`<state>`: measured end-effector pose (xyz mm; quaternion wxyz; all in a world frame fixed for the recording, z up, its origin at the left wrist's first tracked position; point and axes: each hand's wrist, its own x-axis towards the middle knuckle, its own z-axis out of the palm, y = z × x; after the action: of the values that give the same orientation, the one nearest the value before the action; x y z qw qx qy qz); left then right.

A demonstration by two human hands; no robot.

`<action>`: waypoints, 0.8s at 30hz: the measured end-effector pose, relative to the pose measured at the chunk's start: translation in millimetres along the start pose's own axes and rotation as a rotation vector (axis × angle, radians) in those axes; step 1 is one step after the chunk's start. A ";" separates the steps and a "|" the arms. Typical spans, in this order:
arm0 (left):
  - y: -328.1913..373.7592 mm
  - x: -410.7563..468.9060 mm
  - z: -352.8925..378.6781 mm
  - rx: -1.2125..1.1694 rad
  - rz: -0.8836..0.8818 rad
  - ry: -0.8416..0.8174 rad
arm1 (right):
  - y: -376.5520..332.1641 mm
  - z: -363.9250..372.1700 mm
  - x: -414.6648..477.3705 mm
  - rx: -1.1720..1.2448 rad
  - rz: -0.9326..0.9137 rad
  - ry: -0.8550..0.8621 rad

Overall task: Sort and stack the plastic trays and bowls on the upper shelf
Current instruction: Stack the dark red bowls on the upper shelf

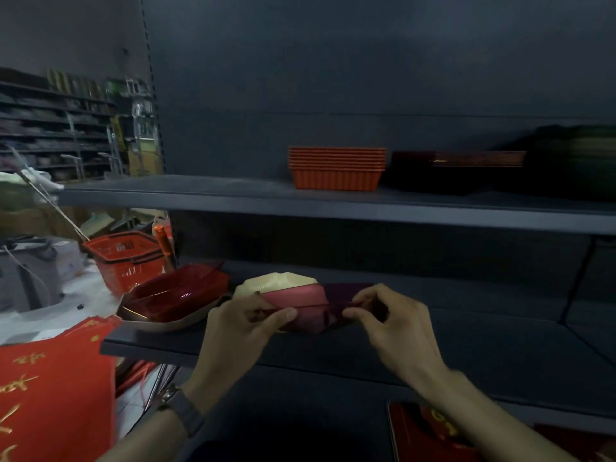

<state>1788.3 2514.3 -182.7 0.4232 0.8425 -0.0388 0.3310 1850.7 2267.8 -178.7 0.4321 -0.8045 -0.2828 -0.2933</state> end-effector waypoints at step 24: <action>145.6 -47.2 -20.8 -0.382 0.193 0.042 | -98.8 -152.7 -70.8 0.156 0.245 0.090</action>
<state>1690.4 2426.5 -101.7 0.5420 0.7324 -0.1725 0.3742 1698.7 2168.2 -107.7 0.5383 -0.7829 -0.1848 -0.2515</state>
